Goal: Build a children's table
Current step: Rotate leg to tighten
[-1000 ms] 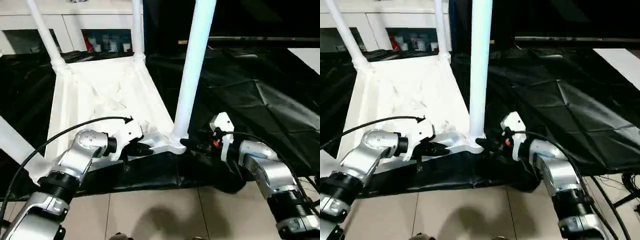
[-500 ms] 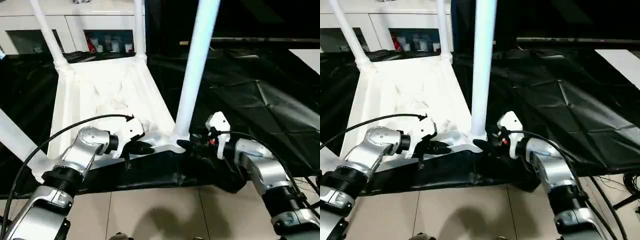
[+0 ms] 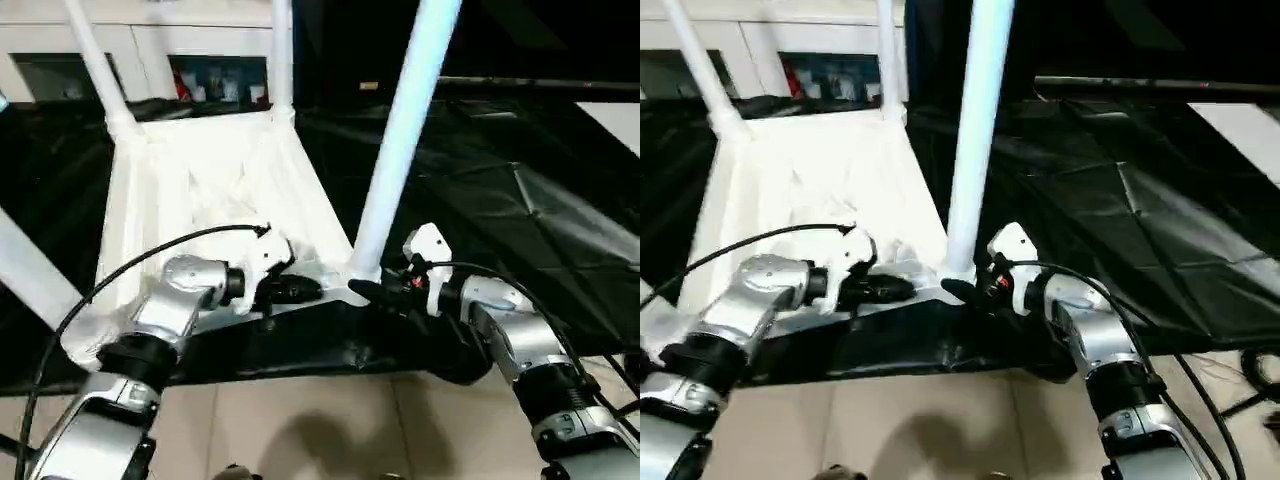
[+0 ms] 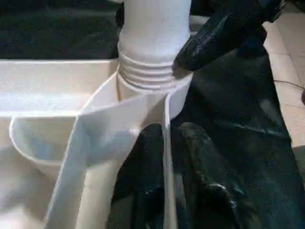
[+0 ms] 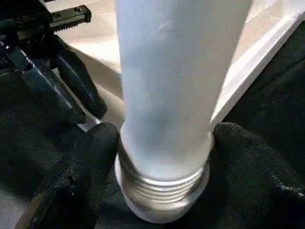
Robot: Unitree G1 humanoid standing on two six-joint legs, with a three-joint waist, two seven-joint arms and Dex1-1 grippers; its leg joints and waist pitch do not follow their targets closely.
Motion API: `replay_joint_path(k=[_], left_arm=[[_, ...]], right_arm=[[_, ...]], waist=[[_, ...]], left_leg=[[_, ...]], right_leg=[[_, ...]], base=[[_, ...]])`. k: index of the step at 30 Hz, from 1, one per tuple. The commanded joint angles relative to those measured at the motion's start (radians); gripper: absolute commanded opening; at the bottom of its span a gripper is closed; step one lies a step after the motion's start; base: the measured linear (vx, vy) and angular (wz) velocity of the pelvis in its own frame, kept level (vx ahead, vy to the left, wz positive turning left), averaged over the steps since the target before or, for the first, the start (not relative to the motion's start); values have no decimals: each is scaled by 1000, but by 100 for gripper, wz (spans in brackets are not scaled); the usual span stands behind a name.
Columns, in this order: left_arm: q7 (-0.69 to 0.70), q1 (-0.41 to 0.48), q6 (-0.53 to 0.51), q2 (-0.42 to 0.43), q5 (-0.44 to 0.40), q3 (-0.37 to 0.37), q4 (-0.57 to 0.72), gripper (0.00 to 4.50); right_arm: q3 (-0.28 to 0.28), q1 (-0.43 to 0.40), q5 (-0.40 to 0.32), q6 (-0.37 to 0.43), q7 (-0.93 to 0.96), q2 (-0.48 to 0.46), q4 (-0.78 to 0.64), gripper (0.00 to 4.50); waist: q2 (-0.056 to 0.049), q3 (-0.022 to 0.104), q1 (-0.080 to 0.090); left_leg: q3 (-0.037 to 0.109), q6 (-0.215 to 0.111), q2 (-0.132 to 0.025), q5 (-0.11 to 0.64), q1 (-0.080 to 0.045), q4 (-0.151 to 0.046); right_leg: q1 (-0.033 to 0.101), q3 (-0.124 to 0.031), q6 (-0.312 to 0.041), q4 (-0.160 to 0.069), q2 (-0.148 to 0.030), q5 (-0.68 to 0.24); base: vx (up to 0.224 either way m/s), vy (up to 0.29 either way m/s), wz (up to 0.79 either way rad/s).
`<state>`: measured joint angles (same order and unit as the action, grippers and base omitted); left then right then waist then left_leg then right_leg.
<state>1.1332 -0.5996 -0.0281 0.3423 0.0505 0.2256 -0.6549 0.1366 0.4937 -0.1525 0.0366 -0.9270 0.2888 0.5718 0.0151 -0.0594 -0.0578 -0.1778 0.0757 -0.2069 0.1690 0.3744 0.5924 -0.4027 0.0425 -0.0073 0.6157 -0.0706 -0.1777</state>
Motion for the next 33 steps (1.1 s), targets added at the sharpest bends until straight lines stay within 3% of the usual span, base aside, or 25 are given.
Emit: replay_joint_path(k=[1, 6, 9, 14, 22, 24, 27, 28, 31, 33], left_arm=[[-5, -18, 12, 5, -16, 10, -10, 68], [-25, -27, 35, 15, -58, 31, -33, 68], [-38, -35, 42, 22, -73, 33, -49, 68], [-50, -38, 50, 36, -79, 31, -44, 109], [-41, -25, 16, 51, -95, 45, -40, 122], [-47, -25, 10, 51, -95, 44, -39, 88], [-46, -29, 5, 49, -90, 37, -43, 83], [-38, -29, -3, 49, -85, 35, -41, 55], [-6, -20, -36, 55, -79, 44, -20, 42], [8, -15, -50, 60, -77, 50, -5, 3]], right_arm=[[2, 12, 8, -9, -3, 5, 8, 354], [3, 11, 12, -13, -3, 5, 11, 354], [3, 10, 13, -17, -4, 6, 11, 354], [3, 7, 18, -22, -9, 6, 14, 354], [6, 6, 19, -22, -14, 1, 17, 354], [5, 7, 18, -22, -14, 1, 18, 354], [4, 11, 19, -24, -17, 3, 22, 354], [4, 12, 19, -24, -17, 3, 25, 354], [5, 14, 20, -27, -17, 1, 30, 354], [5, 16, 21, -28, -16, 0, 33, 354]], waist=[[7, 74, 1], [8, 75, -1], [9, 72, -1], [13, 66, 3], [13, 67, 5], [14, 67, 4], [15, 66, 4], [15, 66, 5], [17, 65, 6], [16, 66, 6]], left_leg=[[1, -37, -18, 199, -11, -66], [-2, -54, -18, 173, -11, -63], [-2, -46, -19, 204, -15, -65], [1, -21, -19, 255, -16, -69], [1, -19, -20, 251, -16, -70], [1, -20, -20, 250, -17, -69], [1, -20, -20, 256, -16, -70], [1, -20, -20, 256, -16, -70], [2, -20, -20, 258, -16, -71], [2, -19, -21, 257, -16, -71]], right_leg=[[47, -32, -208, -71, -56, -201], [49, -33, -234, -65, -56, -140], [46, -34, -224, -72, -58, -193], [43, -34, -190, -82, -60, -311], [41, -35, -198, -79, -60, -290], [40, -35, -201, -79, -60, -286], [40, -35, -200, -80, -61, -301], [40, -34, -198, -80, -60, -303], [40, -35, -196, -82, -61, -316], [40, -35, -197, -81, -61, -311]], base=[[0, 0, 0], [0, 0, 0], [0, 0, 0], [0, 0, 0], [0, 0, 0], [0, 0, 0], [0, 0, 0], [0, 0, 0], [0, 0, 0], [0, 0, 0]])
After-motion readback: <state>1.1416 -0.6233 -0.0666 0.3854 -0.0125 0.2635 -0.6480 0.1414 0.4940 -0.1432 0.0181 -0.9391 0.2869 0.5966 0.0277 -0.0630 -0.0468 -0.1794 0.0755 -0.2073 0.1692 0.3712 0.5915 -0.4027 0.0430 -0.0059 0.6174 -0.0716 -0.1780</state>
